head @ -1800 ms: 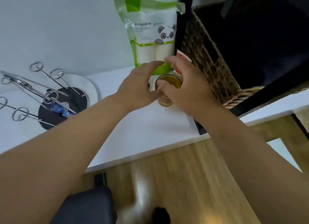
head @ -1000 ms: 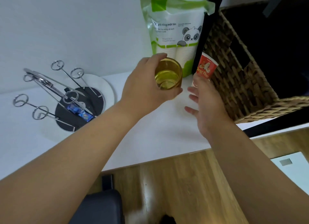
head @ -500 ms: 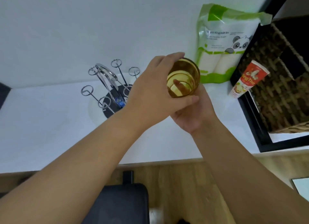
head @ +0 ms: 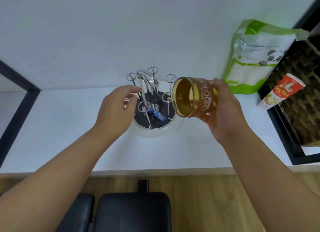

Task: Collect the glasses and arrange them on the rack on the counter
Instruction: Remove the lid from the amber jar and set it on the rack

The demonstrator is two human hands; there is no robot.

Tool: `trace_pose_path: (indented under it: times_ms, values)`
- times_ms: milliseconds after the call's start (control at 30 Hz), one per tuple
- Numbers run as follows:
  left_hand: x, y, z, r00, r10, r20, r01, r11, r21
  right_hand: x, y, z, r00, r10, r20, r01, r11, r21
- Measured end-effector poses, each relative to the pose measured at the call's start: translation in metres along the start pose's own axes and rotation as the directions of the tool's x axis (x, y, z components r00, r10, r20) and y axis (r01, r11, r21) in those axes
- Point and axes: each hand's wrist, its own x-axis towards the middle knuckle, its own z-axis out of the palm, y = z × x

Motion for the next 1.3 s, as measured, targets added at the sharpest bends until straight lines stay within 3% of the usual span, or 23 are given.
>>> trace_pose_path:
  times_ms: [133,267,433,567,733,833,1000,1300]
  values:
    - [-0.005,-0.022,0.005,0.997,-0.034,0.068,0.038,0.998,-0.053,-0.025,0.001,0.022,0.957,-0.278,-0.086,0.253,0.941,-0.226]
    - [-0.005,-0.028,0.006,0.974,-0.148,0.172,0.184,0.959,-0.215,-0.04,0.001,0.047,0.841,-0.54,0.027,0.459,0.686,-0.564]
    - [-0.004,-0.034,0.003,0.944,-0.115,0.309,0.213,0.927,-0.308,-0.038,0.008,0.082,0.738,-0.606,0.296,0.568,0.322,-0.757]
    - [-0.013,-0.034,0.002,0.947,-0.06,0.316,0.174,0.922,-0.347,-0.029,0.02,0.088,0.735,-0.539,0.411,0.578,0.183,-0.795]
    - [-0.012,-0.051,-0.005,0.984,-0.12,0.134,0.151,0.957,-0.249,-0.02,0.034,0.085,0.743,-0.492,0.454,0.575,0.12,-0.81]
    - [-0.009,-0.057,-0.009,0.977,-0.141,0.158,0.174,0.959,-0.223,-0.016,0.043,0.083,0.743,-0.486,0.46,0.574,0.11,-0.812]
    - [0.005,-0.064,-0.004,0.969,-0.137,0.206,0.147,0.988,-0.035,-0.007,0.058,0.087,0.739,-0.443,0.508,0.587,0.052,-0.808]
    - [0.018,-0.067,-0.003,0.996,-0.04,0.082,0.034,0.997,0.068,0.01,0.09,0.093,0.736,-0.377,0.563,0.59,-0.051,-0.806]
